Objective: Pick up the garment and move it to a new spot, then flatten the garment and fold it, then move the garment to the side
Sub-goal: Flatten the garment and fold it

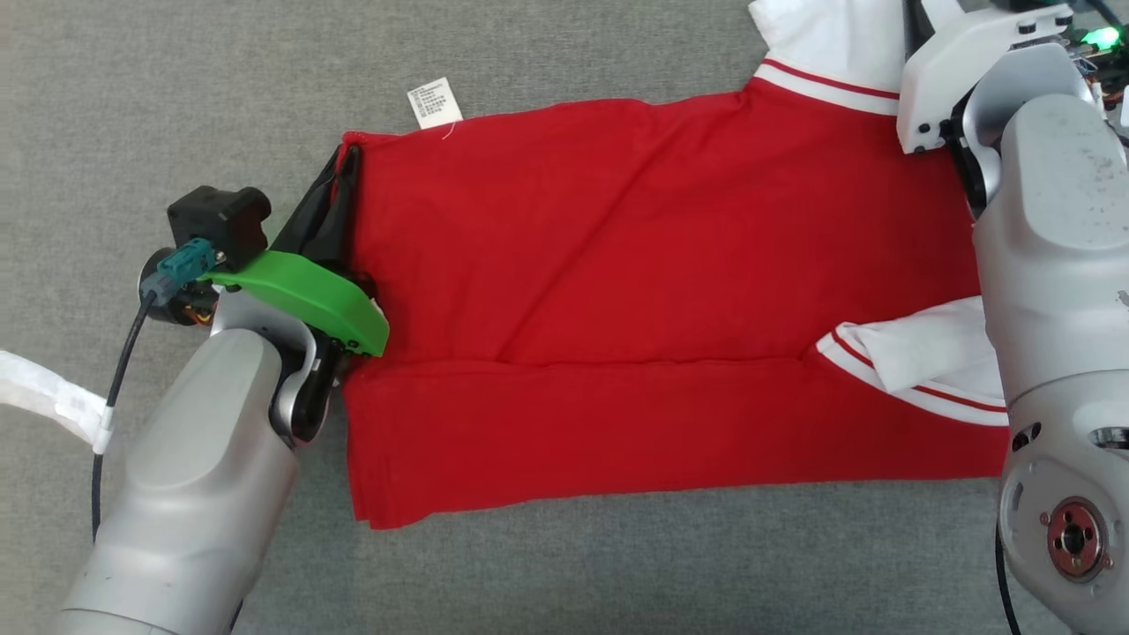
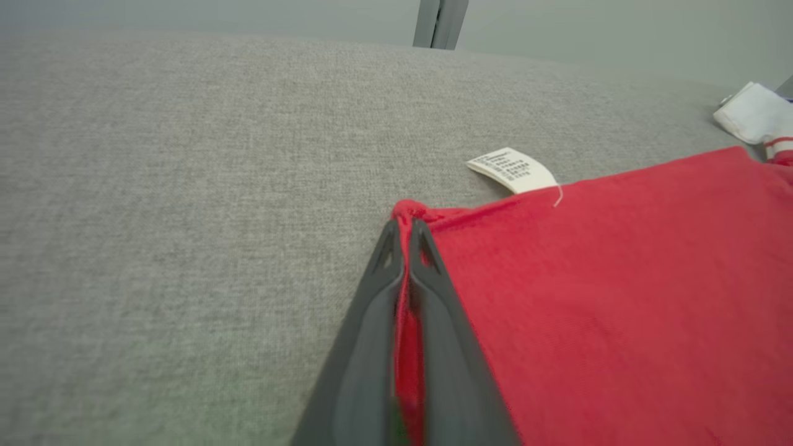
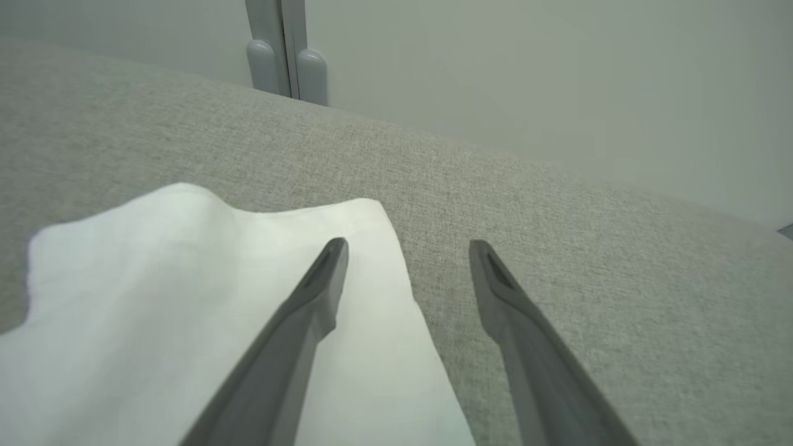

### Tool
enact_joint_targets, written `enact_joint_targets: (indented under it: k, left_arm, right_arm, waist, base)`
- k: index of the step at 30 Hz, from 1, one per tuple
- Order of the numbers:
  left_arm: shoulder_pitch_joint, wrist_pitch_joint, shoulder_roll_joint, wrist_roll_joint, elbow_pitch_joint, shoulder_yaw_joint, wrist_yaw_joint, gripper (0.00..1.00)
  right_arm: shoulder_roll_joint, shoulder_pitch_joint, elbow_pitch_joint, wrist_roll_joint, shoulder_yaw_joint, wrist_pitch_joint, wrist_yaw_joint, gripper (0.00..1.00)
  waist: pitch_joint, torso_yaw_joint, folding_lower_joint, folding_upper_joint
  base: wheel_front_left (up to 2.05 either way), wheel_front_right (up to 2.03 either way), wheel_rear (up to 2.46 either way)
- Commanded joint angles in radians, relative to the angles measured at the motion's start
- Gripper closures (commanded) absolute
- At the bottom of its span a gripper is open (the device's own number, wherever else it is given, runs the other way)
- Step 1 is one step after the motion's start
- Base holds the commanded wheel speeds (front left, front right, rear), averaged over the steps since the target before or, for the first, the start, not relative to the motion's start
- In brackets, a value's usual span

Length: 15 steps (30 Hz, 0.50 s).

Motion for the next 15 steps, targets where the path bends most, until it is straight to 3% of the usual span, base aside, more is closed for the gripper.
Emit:
enact_joint_targets:
  k: [1, 4, 5, 6, 7, 15]
  left_arm:
    - [-0.005, 0.002, -0.002, -0.001, -0.008, -0.003, -0.003, 1.0]
    - [-0.003, 0.002, -0.006, -0.004, -0.025, -0.006, -0.003, 1.0]
    - [0.0, 0.002, -0.008, -0.004, -0.029, -0.007, -0.003, 1.0]
    - [0.003, 0.002, -0.01, -0.005, -0.032, -0.006, -0.003, 1.0]
    - [0.007, 0.002, -0.011, -0.006, -0.035, -0.005, -0.003, 1.0]
    - [0.013, 0.002, -0.007, 0.03, -0.096, 0.068, -0.003, 1.0]
  right_arm:
    - [-0.005, -0.017, 0.012, -0.011, -0.014, 0.008, -0.001, 0.0]
    - [-0.005, -0.037, 0.044, -0.034, -0.039, 0.032, -0.001, 0.0]
    - [-0.006, -0.041, 0.054, -0.042, -0.049, 0.044, -0.001, 0.07]
    - [-0.005, -0.04, 0.065, -0.047, -0.055, 0.05, -0.001, 0.58]
    - [-0.005, -0.039, 0.072, -0.051, -0.068, 0.058, -0.001, 1.0]
    - [-0.005, -0.067, -0.022, -0.11, -0.163, -0.119, -0.002, 1.0]
  waist:
    - [0.023, 0.037, -0.0001, 0.0]
    - [0.031, 0.049, -0.0001, 0.0]
    - [0.032, 0.052, -0.0001, 0.0]
    - [0.032, 0.053, -0.0001, 0.0]
    - [0.033, 0.054, -0.0001, 0.0]
    - [0.032, 0.05, -0.0001, 0.0]
  base:
    - [0.0, 0.0, 0.0]
    - [0.0, 0.0, 0.0]
    - [0.0, 0.0, 0.0]
    - [0.0, 0.0, 0.0]
    - [0.0, 0.0, 0.0]
    - [0.0, 0.0, 0.0]
